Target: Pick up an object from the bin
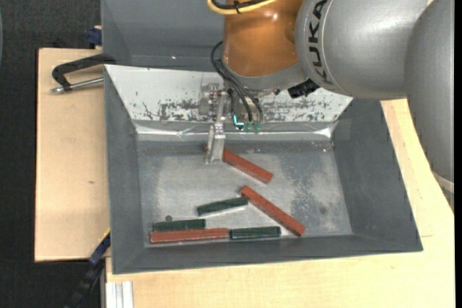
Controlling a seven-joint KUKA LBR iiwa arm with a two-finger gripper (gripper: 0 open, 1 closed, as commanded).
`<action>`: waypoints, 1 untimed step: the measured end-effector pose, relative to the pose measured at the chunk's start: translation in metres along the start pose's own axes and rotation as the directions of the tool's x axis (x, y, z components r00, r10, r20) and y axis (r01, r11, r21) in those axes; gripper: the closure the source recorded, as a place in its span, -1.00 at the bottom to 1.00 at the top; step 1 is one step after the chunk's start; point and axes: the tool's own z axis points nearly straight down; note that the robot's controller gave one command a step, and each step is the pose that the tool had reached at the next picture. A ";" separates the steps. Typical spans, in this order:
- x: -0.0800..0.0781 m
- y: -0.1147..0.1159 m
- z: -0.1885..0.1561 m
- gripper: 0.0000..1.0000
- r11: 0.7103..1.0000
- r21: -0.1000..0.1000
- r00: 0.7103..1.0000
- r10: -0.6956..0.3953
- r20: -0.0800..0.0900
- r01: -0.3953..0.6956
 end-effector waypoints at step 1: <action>-0.002 -0.001 -0.005 -1.00 1.000 -0.001 1.000 0.002 0.008 -0.002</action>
Offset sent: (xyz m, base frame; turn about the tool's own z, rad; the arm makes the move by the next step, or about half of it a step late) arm -0.0091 -0.0565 -0.1278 0.2706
